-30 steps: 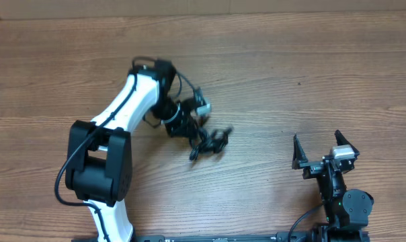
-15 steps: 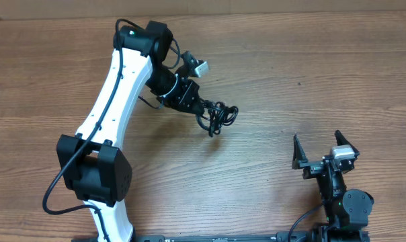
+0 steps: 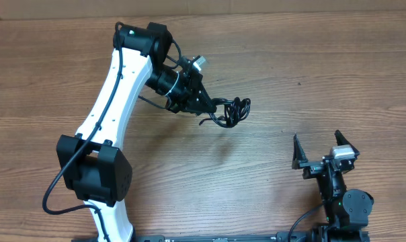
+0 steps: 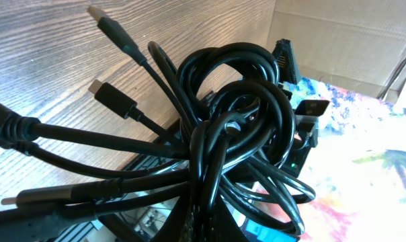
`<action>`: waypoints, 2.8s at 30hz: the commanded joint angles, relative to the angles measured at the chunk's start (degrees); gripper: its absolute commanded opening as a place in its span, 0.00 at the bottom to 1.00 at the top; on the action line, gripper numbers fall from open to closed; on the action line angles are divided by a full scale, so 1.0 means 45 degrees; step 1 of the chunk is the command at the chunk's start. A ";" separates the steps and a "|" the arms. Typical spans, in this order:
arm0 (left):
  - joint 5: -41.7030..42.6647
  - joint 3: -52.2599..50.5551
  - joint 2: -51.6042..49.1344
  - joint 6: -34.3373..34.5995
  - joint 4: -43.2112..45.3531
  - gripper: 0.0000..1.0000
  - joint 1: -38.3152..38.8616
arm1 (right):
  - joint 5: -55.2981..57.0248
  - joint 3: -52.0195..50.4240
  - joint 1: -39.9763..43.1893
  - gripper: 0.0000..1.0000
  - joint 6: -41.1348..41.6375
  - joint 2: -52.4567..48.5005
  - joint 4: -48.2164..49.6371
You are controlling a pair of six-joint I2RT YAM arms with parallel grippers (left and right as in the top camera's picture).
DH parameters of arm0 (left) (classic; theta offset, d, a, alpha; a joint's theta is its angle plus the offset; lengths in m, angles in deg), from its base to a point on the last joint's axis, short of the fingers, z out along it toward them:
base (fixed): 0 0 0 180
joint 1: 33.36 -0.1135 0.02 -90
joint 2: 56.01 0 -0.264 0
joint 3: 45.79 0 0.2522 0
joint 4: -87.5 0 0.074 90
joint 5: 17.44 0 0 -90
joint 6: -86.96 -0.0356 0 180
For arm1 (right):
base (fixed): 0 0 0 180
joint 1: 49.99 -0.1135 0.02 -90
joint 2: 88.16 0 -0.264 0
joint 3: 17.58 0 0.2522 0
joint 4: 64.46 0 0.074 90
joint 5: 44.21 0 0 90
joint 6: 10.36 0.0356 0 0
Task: Untangle cables
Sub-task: 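Raise the held cable bundle with the left gripper toward center, then move the right gripper toward the hanging cables under the left gripper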
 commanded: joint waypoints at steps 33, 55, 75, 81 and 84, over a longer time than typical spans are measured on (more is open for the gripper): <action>-0.4668 0.0359 0.0010 0.4935 0.0442 0.04 0.0034 | -0.0272 -0.0131 0.0015 1.00 0.1438 0.0010 0.0748; -0.4663 0.0359 0.0010 0.6135 0.0442 0.04 0.0039 | -0.4056 0.4707 0.0015 1.00 0.6368 -0.1010 -0.4371; -0.4673 0.0359 0.0010 0.6071 0.0442 0.04 0.0039 | -1.0511 0.9398 0.0015 0.95 0.8199 -0.8228 -0.5013; -0.4668 0.0359 0.0010 0.6071 0.0495 0.04 0.0039 | -1.0836 0.9398 0.0010 0.04 0.8621 -0.9194 -0.4915; -0.4668 0.0359 0.0010 0.6071 0.0554 0.04 0.0049 | -1.0826 0.9398 -0.0019 0.04 0.8961 -0.9607 -0.4930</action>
